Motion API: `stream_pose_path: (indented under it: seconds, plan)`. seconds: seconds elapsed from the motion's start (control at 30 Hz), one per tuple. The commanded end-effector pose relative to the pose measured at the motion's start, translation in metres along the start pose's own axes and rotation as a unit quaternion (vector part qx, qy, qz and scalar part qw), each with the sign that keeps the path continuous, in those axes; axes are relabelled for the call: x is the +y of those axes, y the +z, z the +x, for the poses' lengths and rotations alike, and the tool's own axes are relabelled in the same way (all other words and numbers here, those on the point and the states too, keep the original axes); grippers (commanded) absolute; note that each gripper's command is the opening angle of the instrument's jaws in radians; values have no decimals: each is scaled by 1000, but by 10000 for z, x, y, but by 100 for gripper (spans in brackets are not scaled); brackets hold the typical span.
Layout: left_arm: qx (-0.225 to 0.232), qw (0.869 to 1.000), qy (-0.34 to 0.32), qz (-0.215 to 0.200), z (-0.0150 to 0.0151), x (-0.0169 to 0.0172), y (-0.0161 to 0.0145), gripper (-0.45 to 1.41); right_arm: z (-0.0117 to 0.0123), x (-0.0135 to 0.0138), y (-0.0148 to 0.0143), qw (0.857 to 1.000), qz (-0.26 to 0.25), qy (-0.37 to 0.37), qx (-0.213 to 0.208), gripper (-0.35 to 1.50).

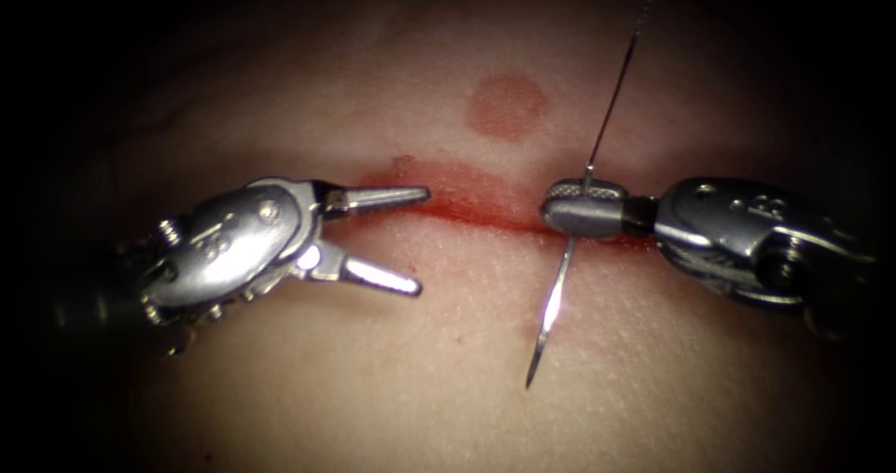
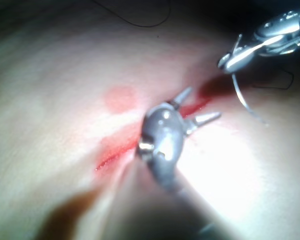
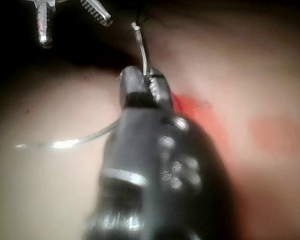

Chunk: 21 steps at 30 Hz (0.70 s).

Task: Wound Closure
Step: Use the right gripper to pass the needle through the top of the cut.

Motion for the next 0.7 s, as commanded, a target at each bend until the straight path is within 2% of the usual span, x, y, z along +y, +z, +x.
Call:
stream_pose_path:
  seconds: [0.03,0.23,0.37,0.7]
  plan:
    - [-5,1000,1,3,-6,-2,4,54,-7,-2,6,1000,3,-1,-2,-35]
    - [-7,1000,-1,-7,-4,-3,-1,49,-11,-7,11,1000,12,-4,-2,-35]
    - [-21,999,26,-14,-4,-3,-6,48,-12,-8,12,1000,13,-4,-1,-35]
    - [-27,999,46,9,-9,-7,1,40,-13,-6,13,1000,12,-2,-1,-35]
